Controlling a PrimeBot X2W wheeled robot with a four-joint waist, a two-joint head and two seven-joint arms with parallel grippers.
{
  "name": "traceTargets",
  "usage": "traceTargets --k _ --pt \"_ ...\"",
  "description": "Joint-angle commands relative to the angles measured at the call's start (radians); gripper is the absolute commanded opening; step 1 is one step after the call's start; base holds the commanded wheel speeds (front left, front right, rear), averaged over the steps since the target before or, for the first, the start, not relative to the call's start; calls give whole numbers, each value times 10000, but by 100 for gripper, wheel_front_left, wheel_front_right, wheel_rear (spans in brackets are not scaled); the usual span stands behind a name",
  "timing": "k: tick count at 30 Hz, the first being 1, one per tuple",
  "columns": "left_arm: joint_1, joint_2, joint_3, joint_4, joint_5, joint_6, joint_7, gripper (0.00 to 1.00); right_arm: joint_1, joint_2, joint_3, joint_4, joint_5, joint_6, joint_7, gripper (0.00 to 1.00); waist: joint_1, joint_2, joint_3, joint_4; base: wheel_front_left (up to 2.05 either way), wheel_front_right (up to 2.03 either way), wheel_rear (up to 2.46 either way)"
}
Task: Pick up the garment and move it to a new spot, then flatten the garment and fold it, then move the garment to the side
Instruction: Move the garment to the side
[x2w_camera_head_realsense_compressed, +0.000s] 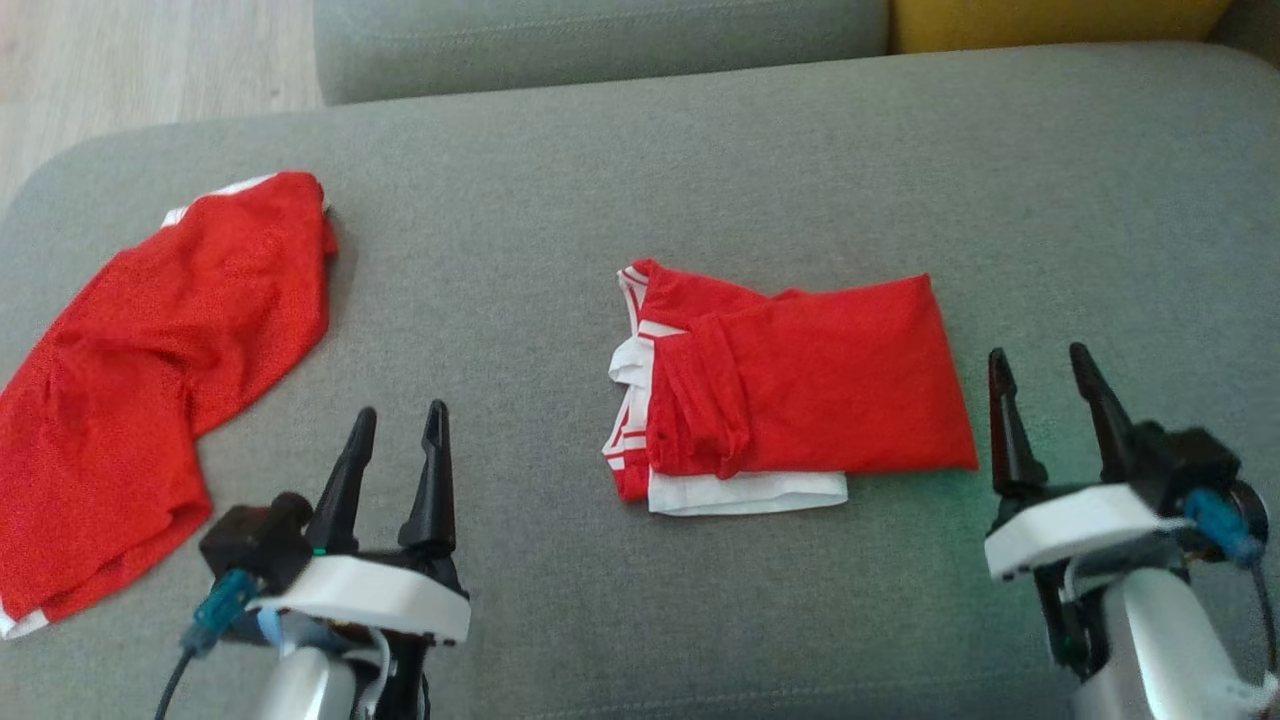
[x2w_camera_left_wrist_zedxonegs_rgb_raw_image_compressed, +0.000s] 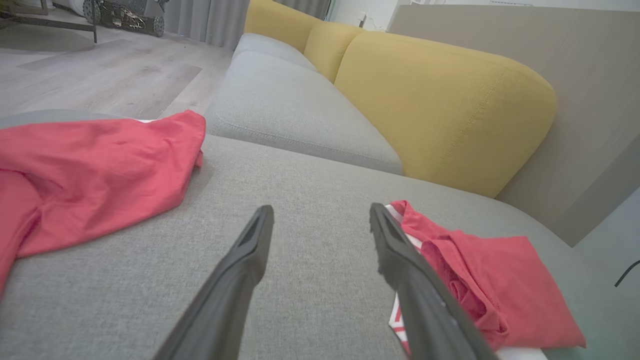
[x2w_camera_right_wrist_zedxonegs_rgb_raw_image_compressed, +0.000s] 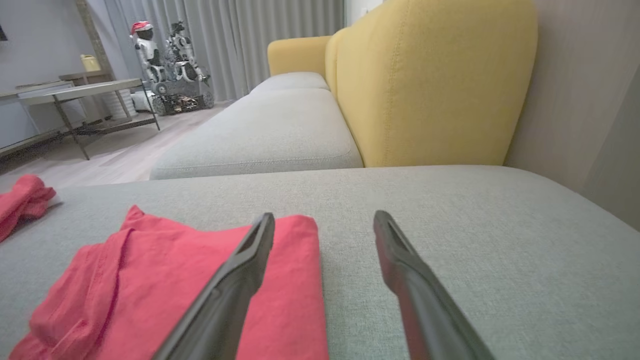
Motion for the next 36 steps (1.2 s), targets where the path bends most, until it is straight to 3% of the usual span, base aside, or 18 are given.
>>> traceTargets --k 1,13,22,23,24,25,32,36 --pt "-542 31 295 -301 96 -33 -59 100 -536 -30 145 -95 177 19 120 100 0 0 137 95 0 0 0" --pt "-828 31 329 -200 270 -161 -59 100 -1747 -20 181 1923 952 19 1266 100 0 0 739 275 0 0 0" --pt "-1042 31 297 -159 384 -242 -59 100 -2433 -18 650 3202 1276 19 1147 100 0 0 1123 273 0 0 0" --pt "-1070 31 300 -156 399 -253 -59 100 -2516 -18 726 3373 1380 19 1149 93 0 0 1156 271 0 0 0" --pt "-1097 31 312 -151 413 -263 -59 100 -2602 -18 802 3504 1391 19 1097 42 0 0 1191 262 0 0 0" --pt "-1122 31 331 -146 427 -273 -59 100 -2683 -18 887 3591 1298 19 985 0 0 0 1221 251 0 0 0" --pt "-1214 31 492 -138 511 -287 -59 100 -3064 -92 1171 3682 344 19 232 0 0 0 1347 35 0 0 0" --pt "-1285 31 497 -198 493 -294 -59 100 -3514 -844 954 3300 -81 19 166 0 0 0 1493 -137 0 0 0"
